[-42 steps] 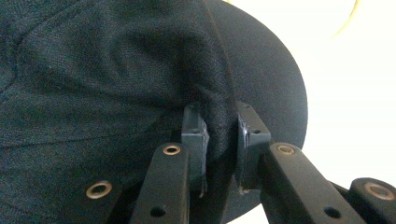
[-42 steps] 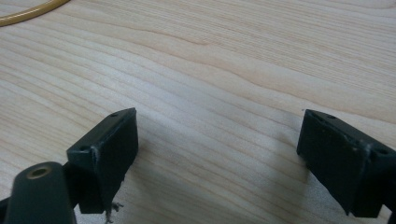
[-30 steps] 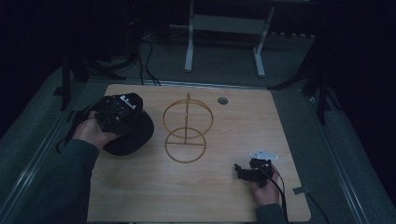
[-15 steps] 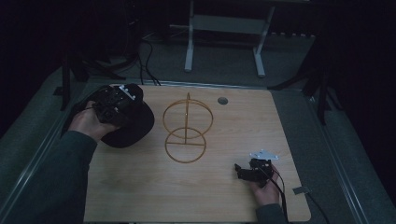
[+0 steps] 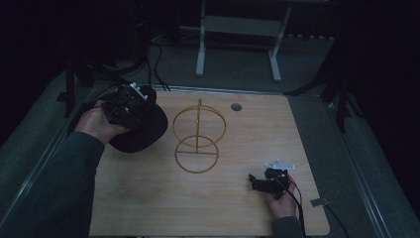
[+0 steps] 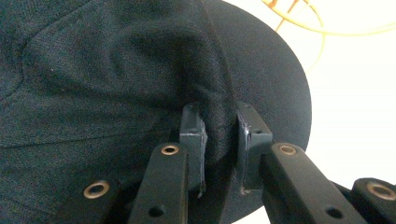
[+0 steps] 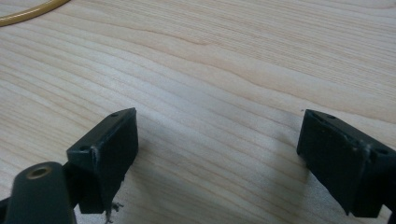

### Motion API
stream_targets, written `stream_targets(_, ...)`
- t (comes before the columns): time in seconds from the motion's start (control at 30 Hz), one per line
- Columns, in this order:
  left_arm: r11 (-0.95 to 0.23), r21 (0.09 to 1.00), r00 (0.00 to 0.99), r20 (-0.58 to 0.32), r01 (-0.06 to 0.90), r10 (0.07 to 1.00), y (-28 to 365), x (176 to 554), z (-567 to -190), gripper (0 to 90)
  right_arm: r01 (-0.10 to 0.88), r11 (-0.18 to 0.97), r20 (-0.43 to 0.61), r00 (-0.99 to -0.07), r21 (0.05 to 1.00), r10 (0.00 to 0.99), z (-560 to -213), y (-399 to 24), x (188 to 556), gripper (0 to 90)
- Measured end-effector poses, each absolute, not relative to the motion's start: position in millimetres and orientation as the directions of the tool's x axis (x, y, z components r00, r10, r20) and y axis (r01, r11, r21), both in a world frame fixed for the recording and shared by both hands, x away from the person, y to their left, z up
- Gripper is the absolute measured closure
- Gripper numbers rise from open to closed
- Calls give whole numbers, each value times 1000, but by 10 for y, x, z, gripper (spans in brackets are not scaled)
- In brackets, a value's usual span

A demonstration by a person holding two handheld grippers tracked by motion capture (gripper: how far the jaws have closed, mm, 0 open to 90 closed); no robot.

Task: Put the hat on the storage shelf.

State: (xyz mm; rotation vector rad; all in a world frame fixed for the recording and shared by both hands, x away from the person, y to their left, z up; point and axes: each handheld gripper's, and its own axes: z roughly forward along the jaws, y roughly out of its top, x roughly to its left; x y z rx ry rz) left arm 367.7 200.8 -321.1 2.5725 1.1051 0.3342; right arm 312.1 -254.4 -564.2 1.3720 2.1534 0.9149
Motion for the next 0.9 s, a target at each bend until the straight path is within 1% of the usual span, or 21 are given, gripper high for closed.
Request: stream_targets(0.9,-661,388,689,85,643,720,1894,3795,-2917,753,627,294,-4,-421,721,907,-5641,-2543,3120,125)
